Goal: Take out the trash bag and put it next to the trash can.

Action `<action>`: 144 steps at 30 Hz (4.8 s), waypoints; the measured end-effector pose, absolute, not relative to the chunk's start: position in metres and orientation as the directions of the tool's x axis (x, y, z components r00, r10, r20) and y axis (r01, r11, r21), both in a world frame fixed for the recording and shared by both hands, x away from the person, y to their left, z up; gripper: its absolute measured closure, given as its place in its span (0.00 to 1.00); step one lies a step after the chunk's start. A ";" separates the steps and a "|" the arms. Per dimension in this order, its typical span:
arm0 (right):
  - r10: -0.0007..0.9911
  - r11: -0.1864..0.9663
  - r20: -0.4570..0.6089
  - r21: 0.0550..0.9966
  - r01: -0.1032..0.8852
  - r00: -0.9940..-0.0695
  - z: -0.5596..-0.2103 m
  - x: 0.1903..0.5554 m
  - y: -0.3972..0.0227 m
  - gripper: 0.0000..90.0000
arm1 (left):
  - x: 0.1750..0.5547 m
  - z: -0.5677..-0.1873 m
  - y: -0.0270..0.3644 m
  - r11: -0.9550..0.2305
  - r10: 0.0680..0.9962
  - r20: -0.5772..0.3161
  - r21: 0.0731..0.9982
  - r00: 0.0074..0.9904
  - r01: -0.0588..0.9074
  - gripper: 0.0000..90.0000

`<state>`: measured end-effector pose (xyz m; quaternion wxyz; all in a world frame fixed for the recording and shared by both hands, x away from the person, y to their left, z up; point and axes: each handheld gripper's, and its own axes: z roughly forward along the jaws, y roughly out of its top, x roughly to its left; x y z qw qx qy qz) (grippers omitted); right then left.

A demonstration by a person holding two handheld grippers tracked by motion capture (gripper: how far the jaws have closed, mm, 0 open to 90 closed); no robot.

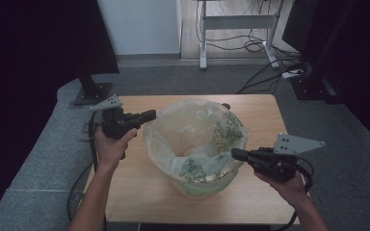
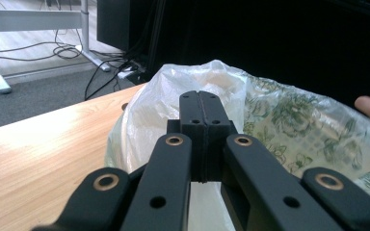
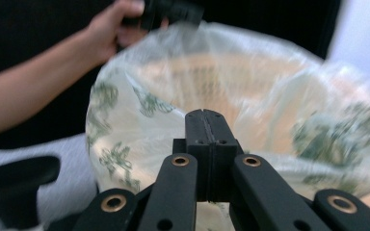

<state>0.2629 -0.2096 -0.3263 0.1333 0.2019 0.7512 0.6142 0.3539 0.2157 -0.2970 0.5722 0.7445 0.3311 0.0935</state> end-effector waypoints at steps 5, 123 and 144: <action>0.482 0.136 0.037 0.984 0.117 -0.875 -0.311 0.266 -0.204 0.99 | 0.354 -0.297 0.214 -0.127 0.598 -0.240 0.914 0.765 0.386 1.00; 0.645 0.181 0.032 0.964 0.194 -0.764 -0.345 0.262 -0.218 0.79 | 0.351 -0.313 0.214 -0.094 0.563 -0.283 0.912 0.777 0.400 1.00; 0.628 0.142 0.069 0.969 0.202 -0.775 -0.328 0.321 -0.218 0.53 | 0.352 -0.313 0.215 -0.091 0.562 -0.284 0.912 0.777 0.399 1.00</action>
